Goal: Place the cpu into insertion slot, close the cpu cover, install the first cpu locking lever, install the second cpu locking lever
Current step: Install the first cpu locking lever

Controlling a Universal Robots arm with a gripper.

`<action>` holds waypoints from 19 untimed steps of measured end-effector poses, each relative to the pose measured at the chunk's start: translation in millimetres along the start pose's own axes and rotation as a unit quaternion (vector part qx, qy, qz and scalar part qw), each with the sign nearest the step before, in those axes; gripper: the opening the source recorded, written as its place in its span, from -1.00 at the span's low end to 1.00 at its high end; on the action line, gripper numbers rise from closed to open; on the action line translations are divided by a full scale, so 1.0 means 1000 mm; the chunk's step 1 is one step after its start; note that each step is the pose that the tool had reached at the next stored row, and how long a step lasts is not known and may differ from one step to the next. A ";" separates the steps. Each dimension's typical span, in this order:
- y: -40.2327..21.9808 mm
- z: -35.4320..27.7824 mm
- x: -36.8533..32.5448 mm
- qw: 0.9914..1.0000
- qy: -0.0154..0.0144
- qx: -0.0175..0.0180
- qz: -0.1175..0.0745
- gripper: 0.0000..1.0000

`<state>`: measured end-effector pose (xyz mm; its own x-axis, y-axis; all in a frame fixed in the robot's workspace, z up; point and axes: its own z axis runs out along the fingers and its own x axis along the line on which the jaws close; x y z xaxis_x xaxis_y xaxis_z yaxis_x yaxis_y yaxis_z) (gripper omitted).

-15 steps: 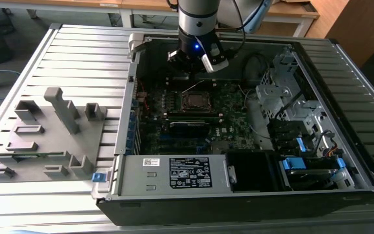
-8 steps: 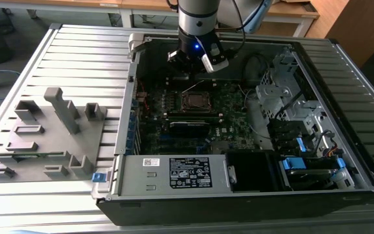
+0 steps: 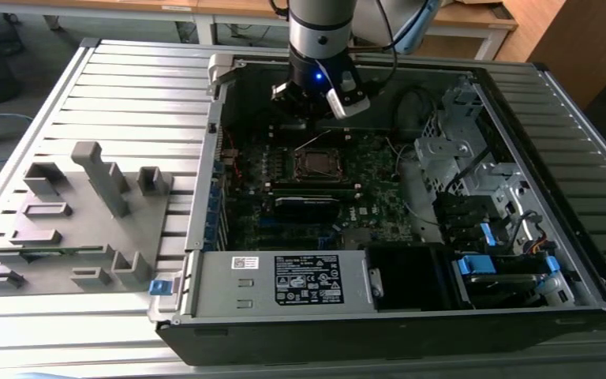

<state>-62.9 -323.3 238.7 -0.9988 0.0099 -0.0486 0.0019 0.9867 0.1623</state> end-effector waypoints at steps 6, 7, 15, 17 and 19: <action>-0.0002 0.0012 0.0000 1.000 0.000 0.000 0.000 -0.80; -0.0002 0.0012 0.0001 1.000 0.000 0.000 0.000 -0.80; -0.0002 0.0016 0.0000 1.000 0.000 0.001 0.000 -0.80; -0.0004 0.0021 0.0001 1.000 0.000 0.003 0.000 -0.80; -0.0005 0.0027 0.0001 1.000 0.000 0.004 0.000 -0.80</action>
<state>-62.9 -323.3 236.0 -0.9988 0.0094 -0.0486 0.0018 0.9879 0.1548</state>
